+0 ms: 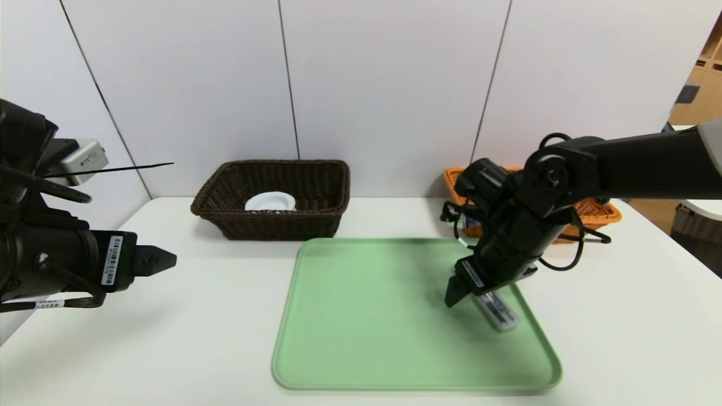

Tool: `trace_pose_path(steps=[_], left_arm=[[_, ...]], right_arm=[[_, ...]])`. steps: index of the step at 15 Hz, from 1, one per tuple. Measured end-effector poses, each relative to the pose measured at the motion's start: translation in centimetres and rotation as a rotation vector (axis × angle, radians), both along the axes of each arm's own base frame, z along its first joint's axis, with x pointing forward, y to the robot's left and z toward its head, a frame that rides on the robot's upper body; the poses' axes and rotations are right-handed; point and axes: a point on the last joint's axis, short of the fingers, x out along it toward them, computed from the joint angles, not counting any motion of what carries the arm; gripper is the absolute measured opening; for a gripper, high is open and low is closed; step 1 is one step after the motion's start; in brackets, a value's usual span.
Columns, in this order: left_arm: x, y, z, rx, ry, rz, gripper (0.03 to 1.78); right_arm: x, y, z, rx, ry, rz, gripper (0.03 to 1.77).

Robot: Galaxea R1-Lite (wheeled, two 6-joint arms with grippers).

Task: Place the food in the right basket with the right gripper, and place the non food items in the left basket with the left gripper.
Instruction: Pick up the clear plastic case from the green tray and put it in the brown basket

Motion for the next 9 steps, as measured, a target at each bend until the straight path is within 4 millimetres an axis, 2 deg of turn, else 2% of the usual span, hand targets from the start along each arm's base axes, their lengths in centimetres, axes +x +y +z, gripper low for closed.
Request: trace_pose_path(steps=[5, 6, 9], left_arm=[[0.08, -0.04, 0.01, 0.0, 0.001, -0.001, 1.69], [0.07, -0.04, 0.01, 0.0, 0.001, -0.001, 1.69], [0.06, -0.03, 0.06, -0.001, -0.001, 0.0, 1.69]], right_arm=[[0.11, -0.16, -0.04, -0.002, 0.001, -0.005, 1.67], [0.12, -0.18, -0.07, -0.002, 0.002, -0.006, 1.46], [0.16, -0.16, -0.17, -0.003, 0.005, -0.008, 1.03]])
